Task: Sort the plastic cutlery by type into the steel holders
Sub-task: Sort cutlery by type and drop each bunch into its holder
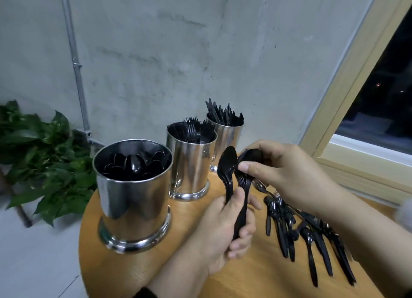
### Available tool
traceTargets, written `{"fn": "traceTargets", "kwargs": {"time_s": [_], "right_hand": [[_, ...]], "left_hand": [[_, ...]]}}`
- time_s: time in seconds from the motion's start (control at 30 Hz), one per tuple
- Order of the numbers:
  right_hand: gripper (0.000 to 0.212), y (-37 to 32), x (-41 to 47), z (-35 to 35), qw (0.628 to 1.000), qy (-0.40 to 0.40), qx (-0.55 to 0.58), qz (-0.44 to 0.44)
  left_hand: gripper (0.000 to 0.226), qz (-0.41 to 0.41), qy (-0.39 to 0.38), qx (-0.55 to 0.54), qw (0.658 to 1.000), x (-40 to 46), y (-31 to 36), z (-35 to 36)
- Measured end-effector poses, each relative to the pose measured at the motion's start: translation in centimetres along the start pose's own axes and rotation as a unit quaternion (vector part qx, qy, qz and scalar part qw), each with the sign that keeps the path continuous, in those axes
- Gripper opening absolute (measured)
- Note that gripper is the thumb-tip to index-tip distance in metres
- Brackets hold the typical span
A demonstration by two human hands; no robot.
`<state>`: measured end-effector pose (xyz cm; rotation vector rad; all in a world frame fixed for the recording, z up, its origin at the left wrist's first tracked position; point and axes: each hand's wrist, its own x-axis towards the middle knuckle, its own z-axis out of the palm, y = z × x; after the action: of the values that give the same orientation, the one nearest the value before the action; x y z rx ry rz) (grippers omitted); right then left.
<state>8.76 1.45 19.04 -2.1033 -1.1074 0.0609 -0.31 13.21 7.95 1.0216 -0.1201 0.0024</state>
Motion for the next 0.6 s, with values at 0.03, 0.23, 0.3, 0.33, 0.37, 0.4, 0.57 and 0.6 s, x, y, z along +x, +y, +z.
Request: {"fn": "traceTargets", "kwargs": {"time_s": [0.03, 0.23, 0.3, 0.33, 0.37, 0.4, 0.57, 0.6], "right_hand": [[0.013, -0.7, 0.0, 0.2, 1.0, -0.002, 0.017, -0.005], [0.032, -4.2, -0.1, 0.7, 0.999, -0.033, -0.008, -0.018], [0.031, -5.4, -0.2, 0.9, 0.997, -0.069, 0.023, -0.023], [0.029, -5.9, -0.1, 1.3, 0.994, -0.087, 0.059, -0.026], [0.026, -6.5, 0.0, 1.6, 0.99, -0.098, 0.1, -0.03], [0.02, -6.9, 0.2, 1.9, 0.986, -0.101, 0.128, -0.039], [0.007, -9.8, 2.8, 2.9, 0.986, 0.016, 0.135, -0.092], [0.007, -10.4, 3.5, 3.2, 0.984, 0.052, 0.141, -0.095]], "left_hand": [[0.049, -0.006, -0.021, 0.001, 1.0, -0.6, 0.4, 0.1], [0.032, -0.069, -0.069, 0.04, 0.994, -3.4, 3.6, 0.2], [0.026, -0.079, -0.085, 0.062, 0.991, -4.3, 4.7, 0.1], [0.023, -0.082, -0.085, 0.074, 0.99, -4.8, 5.3, 0.1], [0.019, -0.082, -0.075, 0.087, 0.99, -5.2, 5.9, 0.1], [0.018, -0.077, -0.052, 0.103, 0.99, -5.6, 6.5, 0.2], [0.018, 0.111, 0.158, 0.19, 0.963, -6.5, 10.5, -0.2], [0.021, 0.165, 0.199, 0.214, 0.942, -6.7, 11.5, -0.7]]}}
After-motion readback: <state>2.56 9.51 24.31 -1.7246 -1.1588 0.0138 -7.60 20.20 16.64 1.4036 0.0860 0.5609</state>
